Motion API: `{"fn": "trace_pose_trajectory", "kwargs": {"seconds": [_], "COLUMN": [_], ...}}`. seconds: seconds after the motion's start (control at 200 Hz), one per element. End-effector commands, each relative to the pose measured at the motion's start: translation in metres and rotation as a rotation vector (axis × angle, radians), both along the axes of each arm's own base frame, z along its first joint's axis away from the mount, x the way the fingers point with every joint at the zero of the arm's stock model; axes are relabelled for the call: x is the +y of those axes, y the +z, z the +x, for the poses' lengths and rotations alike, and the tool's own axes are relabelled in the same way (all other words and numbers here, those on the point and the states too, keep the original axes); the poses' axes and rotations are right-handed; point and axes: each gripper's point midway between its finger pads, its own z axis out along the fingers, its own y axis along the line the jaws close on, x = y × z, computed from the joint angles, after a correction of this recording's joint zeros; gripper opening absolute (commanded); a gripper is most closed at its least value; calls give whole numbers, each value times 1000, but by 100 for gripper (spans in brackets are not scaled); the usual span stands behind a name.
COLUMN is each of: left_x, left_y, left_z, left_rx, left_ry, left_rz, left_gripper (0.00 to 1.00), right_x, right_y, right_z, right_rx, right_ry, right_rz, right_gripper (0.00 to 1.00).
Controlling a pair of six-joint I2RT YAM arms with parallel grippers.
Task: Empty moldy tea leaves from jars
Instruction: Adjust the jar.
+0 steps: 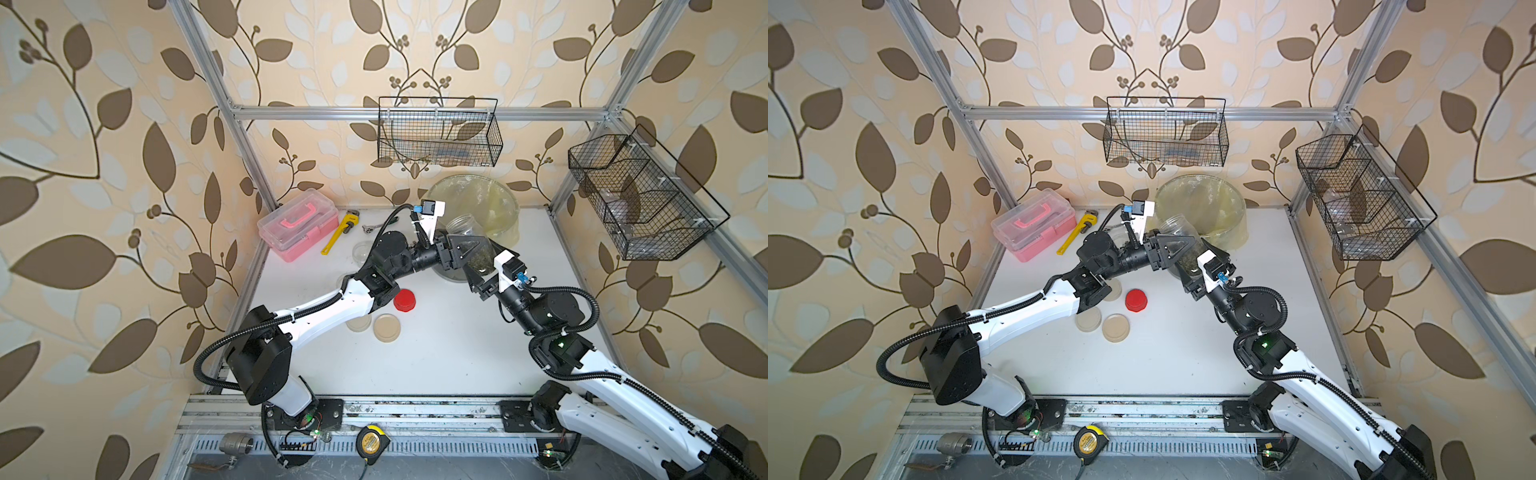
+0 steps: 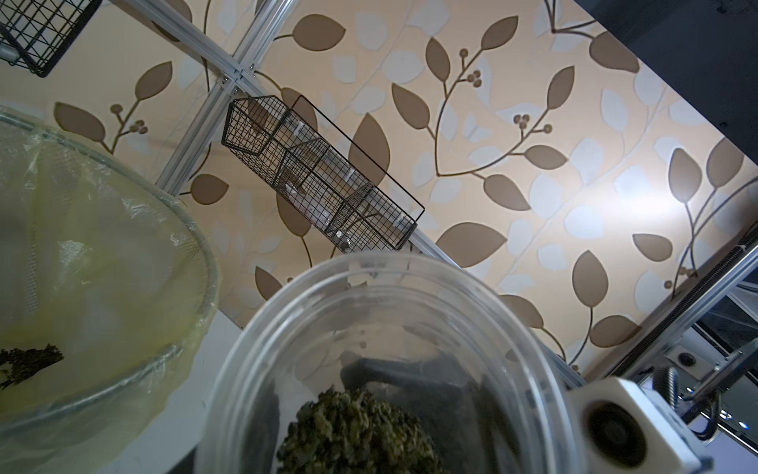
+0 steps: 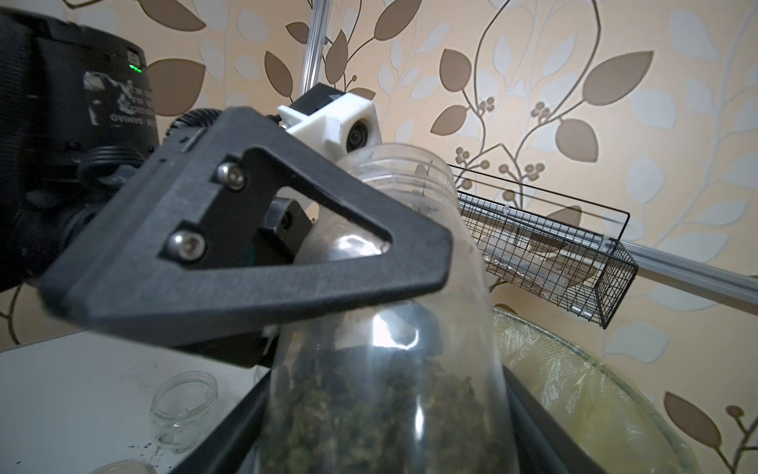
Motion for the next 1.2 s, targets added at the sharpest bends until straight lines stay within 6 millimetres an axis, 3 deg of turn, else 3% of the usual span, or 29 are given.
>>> {"fn": "trace_pose_trajectory", "kwargs": {"seconds": [0.0, 0.125, 0.405, 0.74, 0.99, 1.195], "left_x": [24, 29, 34, 34, 32, 31], "left_y": [38, 44, 56, 62, 61, 62], "left_z": [2, 8, 8, 5, 3, 1], "left_rx": [-17, 7, 19, 41, 39, 37], "left_ry": [91, 106, 72, 31, 10, 0], "left_rz": [-111, -134, -195, -233, -234, -236], "left_gripper": [64, 64, 64, 64, 64, 64], "right_x": [-3, -11, -28, -8, 1, 3], "right_y": [35, 34, 19, 9, 21, 31], "right_z": [-18, -23, -18, -5, -5, -8], "right_rx": [-130, -175, -179, -137, -140, -147], "right_ry": [45, 37, 69, 194, 265, 297], "right_rz": [96, 134, 252, 257, 282, 303], "right_gripper": [88, 95, 96, 91, 83, 87]}}
